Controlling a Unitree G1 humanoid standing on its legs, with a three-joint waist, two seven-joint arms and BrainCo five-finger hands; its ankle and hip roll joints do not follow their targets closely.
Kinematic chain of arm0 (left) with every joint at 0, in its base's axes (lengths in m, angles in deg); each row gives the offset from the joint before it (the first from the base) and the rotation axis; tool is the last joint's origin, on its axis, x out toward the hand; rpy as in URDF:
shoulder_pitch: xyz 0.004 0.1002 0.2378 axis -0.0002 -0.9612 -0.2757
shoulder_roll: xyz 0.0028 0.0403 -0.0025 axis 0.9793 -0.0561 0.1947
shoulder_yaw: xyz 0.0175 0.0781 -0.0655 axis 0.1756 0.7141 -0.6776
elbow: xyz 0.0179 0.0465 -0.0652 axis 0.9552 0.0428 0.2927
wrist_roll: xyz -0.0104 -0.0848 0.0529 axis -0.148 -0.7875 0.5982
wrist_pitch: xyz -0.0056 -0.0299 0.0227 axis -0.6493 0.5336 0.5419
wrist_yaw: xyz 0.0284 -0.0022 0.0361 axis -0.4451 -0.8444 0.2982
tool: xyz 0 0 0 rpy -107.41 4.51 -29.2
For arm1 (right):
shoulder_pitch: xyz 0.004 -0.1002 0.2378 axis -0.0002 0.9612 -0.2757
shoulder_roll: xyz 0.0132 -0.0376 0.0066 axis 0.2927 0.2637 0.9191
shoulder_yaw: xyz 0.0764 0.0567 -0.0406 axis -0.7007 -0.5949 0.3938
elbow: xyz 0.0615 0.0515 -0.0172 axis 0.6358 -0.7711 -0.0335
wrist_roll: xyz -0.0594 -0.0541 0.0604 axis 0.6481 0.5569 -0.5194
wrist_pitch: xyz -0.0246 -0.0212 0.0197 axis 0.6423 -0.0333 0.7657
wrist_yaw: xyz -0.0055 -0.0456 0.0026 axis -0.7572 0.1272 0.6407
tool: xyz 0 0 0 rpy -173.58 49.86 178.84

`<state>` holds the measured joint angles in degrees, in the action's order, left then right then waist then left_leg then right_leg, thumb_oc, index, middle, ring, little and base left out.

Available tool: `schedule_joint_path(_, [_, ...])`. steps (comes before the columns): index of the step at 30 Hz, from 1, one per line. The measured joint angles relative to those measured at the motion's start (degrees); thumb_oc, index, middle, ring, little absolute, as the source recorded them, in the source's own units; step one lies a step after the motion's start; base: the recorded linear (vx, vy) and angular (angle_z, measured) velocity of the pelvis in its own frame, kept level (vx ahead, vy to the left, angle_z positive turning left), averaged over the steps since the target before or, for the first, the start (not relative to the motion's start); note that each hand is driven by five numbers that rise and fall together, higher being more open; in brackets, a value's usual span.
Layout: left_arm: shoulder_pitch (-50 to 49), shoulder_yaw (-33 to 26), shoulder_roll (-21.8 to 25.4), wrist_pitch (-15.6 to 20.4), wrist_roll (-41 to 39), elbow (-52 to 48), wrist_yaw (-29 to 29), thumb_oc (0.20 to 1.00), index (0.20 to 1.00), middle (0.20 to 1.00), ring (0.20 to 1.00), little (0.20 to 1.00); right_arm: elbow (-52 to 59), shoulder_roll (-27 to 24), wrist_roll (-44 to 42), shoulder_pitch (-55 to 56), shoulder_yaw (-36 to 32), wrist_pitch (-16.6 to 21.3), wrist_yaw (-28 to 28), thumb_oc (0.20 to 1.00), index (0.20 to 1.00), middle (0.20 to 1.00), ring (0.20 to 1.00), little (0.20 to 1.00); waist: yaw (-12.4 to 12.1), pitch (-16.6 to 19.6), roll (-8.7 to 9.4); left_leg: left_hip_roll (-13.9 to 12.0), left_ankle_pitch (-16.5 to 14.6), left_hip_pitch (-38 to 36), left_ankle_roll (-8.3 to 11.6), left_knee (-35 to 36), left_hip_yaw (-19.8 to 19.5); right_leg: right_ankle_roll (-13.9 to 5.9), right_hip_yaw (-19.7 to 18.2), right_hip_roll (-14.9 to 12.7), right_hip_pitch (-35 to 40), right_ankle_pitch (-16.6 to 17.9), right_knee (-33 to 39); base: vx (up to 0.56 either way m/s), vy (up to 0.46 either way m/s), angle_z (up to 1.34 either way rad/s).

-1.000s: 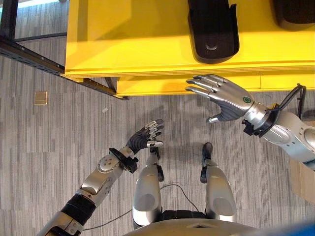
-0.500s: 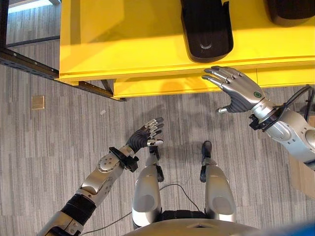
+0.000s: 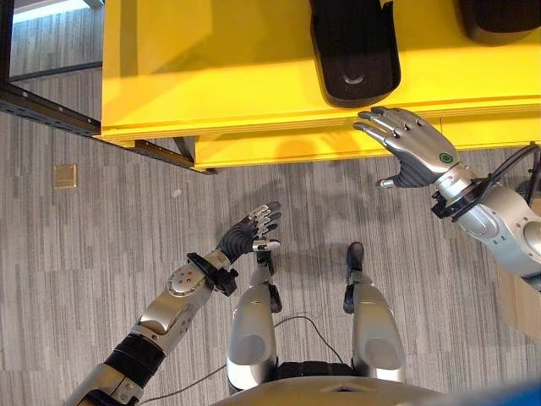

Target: Move parts from the plastic box to the shelf.

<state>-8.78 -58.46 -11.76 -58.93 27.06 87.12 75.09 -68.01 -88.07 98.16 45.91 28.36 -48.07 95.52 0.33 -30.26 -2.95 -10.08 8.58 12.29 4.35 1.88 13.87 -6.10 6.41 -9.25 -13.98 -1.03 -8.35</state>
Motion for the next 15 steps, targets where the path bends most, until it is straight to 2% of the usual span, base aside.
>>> schedule_joint_path(15, [0.07,-0.07,0.0,-0.69,-0.03,0.01,0.02,1.0,1.0,1.0,1.0,1.0,-2.57,0.53,0.07,-3.9,2.61,-2.69,-2.77,1.0,1.0,1.0,1.0,1.0,-1.3,-0.08,-0.19,0.09,0.02,1.12,-0.01,-0.16,0.16,0.0,-0.17,-0.13,-1.56,0.0,-0.63,0.0,0.0,0.0])
